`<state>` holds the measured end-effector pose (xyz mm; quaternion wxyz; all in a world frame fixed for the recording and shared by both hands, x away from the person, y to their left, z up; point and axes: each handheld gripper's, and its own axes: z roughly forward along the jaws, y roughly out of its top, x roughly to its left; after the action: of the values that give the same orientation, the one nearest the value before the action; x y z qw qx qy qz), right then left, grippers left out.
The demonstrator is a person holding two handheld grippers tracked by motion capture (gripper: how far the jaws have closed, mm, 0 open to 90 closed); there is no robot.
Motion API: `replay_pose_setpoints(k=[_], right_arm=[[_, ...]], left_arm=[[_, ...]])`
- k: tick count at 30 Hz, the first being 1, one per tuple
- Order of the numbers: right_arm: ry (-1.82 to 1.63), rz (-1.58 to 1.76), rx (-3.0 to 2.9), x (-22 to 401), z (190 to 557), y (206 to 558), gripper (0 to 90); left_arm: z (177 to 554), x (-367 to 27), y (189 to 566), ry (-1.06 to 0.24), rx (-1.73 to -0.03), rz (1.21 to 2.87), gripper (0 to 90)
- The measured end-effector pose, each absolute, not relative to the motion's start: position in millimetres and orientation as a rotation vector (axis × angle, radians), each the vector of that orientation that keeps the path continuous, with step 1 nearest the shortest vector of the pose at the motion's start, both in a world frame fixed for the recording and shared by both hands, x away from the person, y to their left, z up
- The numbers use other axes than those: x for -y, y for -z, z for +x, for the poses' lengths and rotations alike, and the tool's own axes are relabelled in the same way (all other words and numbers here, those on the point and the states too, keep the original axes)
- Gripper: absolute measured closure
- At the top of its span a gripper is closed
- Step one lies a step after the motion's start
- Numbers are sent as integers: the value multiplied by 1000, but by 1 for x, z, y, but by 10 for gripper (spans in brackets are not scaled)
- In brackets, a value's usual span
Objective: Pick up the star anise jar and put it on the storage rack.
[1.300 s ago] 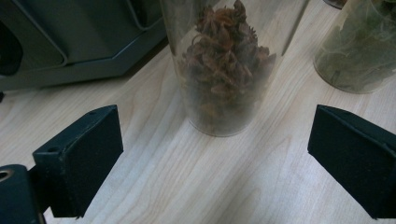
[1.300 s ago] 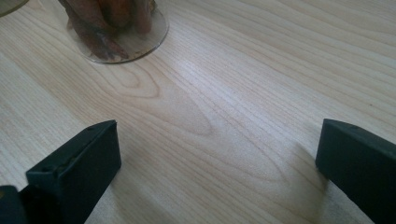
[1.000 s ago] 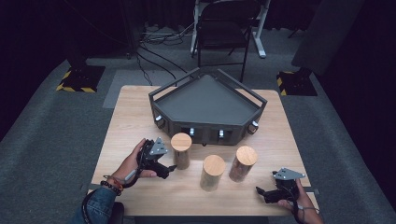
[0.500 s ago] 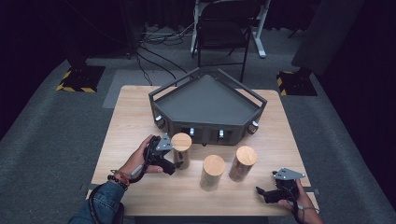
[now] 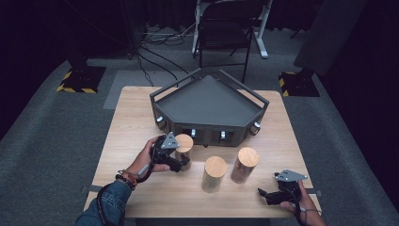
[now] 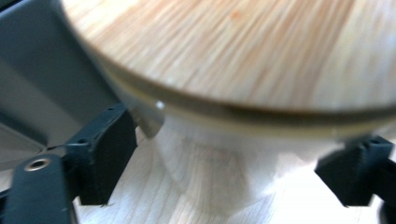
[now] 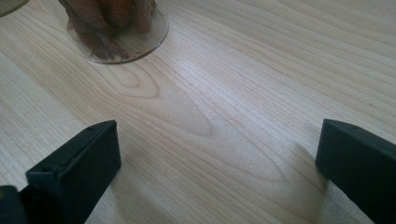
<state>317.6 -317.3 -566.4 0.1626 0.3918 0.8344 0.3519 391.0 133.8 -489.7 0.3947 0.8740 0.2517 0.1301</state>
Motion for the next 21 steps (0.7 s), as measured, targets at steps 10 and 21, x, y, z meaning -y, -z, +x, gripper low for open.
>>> replay_pose_setpoints(k=[10, 21], right_arm=[[-1004, 1118, -2381, 317, 318, 566, 0], [-1004, 1118, -2380, 317, 318, 566, 0]], left_arm=[[395, -132, 492, -297, -598, 2192, 242], [393, -129, 490, -317, -605, 2201, 245]])
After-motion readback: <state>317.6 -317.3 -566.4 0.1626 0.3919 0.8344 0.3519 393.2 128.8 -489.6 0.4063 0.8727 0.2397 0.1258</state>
